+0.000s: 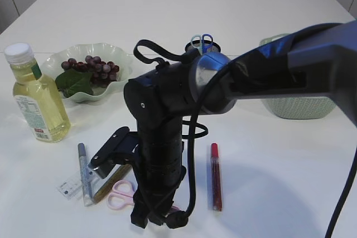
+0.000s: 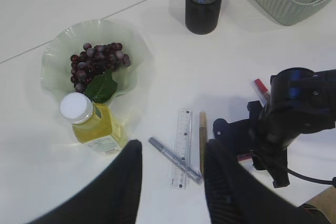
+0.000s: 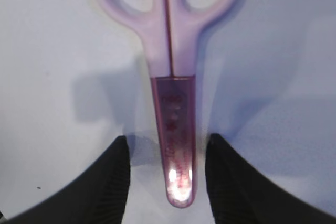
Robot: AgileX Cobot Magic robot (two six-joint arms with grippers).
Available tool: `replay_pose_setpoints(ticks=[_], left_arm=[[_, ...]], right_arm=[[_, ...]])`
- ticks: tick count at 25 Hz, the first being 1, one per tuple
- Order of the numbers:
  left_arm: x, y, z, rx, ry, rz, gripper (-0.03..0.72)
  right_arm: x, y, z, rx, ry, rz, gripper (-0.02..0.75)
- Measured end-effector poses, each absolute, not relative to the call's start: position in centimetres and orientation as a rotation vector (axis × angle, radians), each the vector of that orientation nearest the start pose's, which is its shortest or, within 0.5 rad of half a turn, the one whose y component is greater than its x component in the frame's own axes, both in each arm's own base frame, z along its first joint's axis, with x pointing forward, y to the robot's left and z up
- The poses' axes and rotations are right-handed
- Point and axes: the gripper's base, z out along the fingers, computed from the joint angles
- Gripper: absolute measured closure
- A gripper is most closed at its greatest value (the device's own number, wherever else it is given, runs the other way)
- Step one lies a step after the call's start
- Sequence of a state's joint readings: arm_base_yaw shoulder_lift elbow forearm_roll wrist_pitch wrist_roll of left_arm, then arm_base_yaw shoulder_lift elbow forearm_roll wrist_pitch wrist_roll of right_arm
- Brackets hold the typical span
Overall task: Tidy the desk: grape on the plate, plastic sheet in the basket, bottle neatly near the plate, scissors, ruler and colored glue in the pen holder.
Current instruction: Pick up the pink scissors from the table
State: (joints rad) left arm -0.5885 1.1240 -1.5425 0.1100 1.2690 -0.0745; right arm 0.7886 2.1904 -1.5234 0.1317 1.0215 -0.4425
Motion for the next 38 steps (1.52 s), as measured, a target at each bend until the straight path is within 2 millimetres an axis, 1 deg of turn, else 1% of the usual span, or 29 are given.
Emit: replay_pose_setpoints(ticks=[4,11,16,22,28,38], left_arm=[[16.1,-9.5,47.3,0.579,2.261,-0.185,0.398],[16.2,-9.3,47.3,0.574,2.256,-0.154,0.398],[16.2,-9.3,47.3,0.573,2.255,-0.151,0.398],[16.2,-9.3,47.3,0.573,2.255,-0.151,0.398],[16.2,-9.3,47.3,0.573,2.255,-0.151,0.398],[16.2,-9.3,47.3,0.573,2.255,-0.151,0.398]], right_arm=[[28.5,30.1,12.0,-1.748,2.662,0.162,0.352],[29.1,30.4,12.1,-1.737,2.598,0.132,0.352],[29.2,30.4,12.1,-1.745,2.581,0.114,0.352],[28.5,30.3,11.5,-1.776,2.549,0.079,0.352],[28.3,30.3,11.5,-1.798,2.522,0.058,0.352],[27.7,30.0,11.5,-1.850,2.570,0.051,0.352]])
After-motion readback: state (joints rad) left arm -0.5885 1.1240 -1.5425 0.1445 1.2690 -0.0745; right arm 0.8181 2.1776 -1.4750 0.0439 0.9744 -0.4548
